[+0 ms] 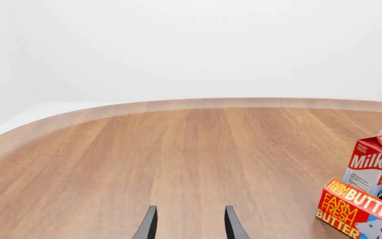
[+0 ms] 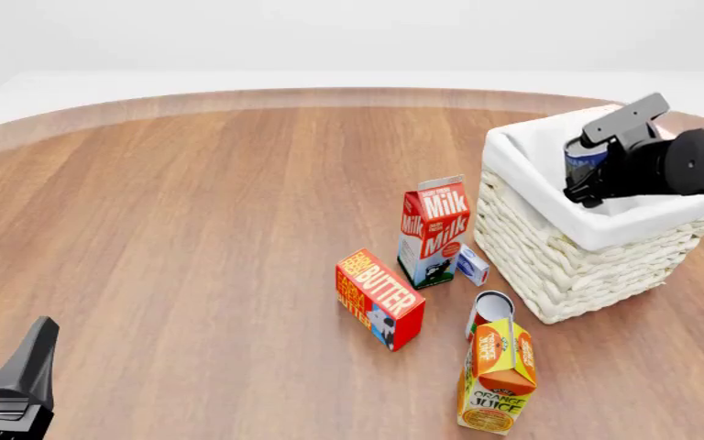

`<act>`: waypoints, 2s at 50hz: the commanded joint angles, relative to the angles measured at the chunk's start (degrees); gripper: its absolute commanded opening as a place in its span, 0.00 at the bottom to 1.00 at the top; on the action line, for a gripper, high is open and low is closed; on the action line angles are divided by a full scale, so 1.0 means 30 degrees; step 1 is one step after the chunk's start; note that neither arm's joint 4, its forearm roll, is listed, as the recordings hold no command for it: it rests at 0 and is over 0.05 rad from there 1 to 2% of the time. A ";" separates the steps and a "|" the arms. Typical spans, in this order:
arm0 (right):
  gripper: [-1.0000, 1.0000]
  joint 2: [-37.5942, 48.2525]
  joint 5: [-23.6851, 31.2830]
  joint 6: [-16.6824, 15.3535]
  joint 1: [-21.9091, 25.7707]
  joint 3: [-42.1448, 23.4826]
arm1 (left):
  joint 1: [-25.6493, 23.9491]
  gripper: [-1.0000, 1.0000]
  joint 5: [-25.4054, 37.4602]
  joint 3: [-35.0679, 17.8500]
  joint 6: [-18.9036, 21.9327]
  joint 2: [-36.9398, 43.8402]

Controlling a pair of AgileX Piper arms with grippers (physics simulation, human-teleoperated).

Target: Pick up the alphabet soup, and put it in the basket.

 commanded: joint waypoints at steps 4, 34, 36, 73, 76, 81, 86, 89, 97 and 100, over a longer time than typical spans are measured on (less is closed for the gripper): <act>0.00 0.0185 -0.0296 0.0196 -0.0342 0.0036 | 0.0000 1.00 0.0000 0.0000 0.0000 0.0000; 1.00 0.0898 -0.0415 0.0682 -0.0670 -0.0510 | 0.0000 1.00 0.0000 0.0000 0.0000 0.0000; 1.00 0.0889 -0.0443 0.0678 -0.0732 -0.0546 | 0.0000 1.00 0.0000 0.0000 0.0000 0.0000; 1.00 -0.0340 -0.0453 0.0994 -0.0594 -0.0362 | 0.0000 1.00 0.0000 0.0000 0.0000 0.0000; 1.00 -0.0344 -0.0455 0.0994 -0.0594 -0.0357 | 0.0000 1.00 0.0000 0.0000 0.0000 0.0000; 1.00 -0.1273 -0.0459 0.1045 -0.0647 0.0070 | 0.0000 1.00 0.0000 0.0000 0.0000 0.0000; 1.00 -0.1357 -0.0446 0.1058 -0.0637 0.0104 | 0.0000 1.00 0.0000 0.0000 0.0000 0.0000; 1.00 -0.2084 -0.0320 0.1023 -0.0652 0.0381 | 0.0000 1.00 0.0000 0.0000 0.0000 0.0000; 1.00 -0.2755 -0.0357 0.1138 -0.0525 0.0638 | 0.0000 1.00 0.0000 0.0000 0.0000 0.0000; 1.00 -0.2882 -0.0459 0.1125 -0.0484 0.0842 | 0.0000 1.00 0.0000 0.0000 0.0000 0.0000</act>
